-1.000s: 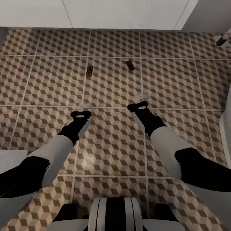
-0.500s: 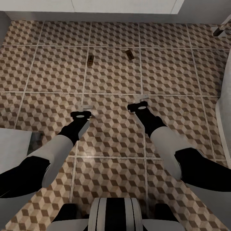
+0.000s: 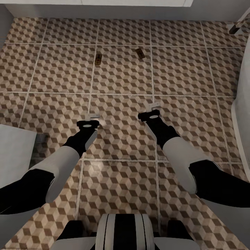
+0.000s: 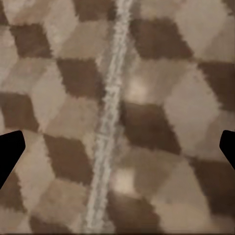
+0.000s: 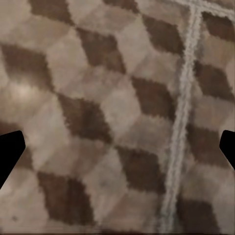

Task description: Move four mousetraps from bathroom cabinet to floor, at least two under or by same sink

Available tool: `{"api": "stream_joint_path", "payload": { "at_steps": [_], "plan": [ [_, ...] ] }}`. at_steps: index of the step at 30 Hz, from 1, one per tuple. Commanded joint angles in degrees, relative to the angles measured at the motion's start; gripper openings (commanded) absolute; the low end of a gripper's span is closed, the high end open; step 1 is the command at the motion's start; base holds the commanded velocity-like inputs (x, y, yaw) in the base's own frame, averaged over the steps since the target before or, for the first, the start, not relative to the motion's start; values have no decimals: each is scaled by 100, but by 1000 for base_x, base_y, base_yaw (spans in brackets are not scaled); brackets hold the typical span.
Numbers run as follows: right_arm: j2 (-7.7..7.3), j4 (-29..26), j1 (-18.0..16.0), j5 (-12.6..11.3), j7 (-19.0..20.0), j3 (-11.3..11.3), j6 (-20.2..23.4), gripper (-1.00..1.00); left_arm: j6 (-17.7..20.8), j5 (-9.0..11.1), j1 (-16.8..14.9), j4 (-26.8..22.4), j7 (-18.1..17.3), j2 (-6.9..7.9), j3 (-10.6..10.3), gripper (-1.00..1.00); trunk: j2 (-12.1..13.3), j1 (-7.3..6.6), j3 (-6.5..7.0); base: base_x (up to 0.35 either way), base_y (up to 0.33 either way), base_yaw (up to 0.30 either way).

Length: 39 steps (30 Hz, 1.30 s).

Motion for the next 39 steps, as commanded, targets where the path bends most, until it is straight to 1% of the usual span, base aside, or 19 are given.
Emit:
{"api": "stream_joint_path", "payload": {
  "at_steps": [1, 20, 26, 33, 39],
  "plan": [
    [0, -6, -1, 60, -19, 21, 55, 100, 33, 52, -2, -10, 47, 6, -49, 100, -1, -1, -3, -21, 0, 0],
    [0, 39, -1, 60, -21, 19, 57, 100, 68, 46, 24, 7, 42, 1, -51, 100, -1, -1, -3, -4, 0, 0],
    [-43, 168, -1, 60, -16, 18, -33, 100, 69, 45, 68, 9, 36, -1, -52, 100, 7, -17, 130, 0, 0, 0],
    [-57, 446, -1, 60, -19, 18, -327, 100, 49, 45, 177, 6, 26, -4, -52, 100, 16, -35, 285, 0, 0, 0],
    [-60, 614, -1, 60, -15, 18, -479, 100, 37, 45, 262, 6, 17, -6, -53, 100, 24, -50, 418, 0, 0, 0]
  ]
}}
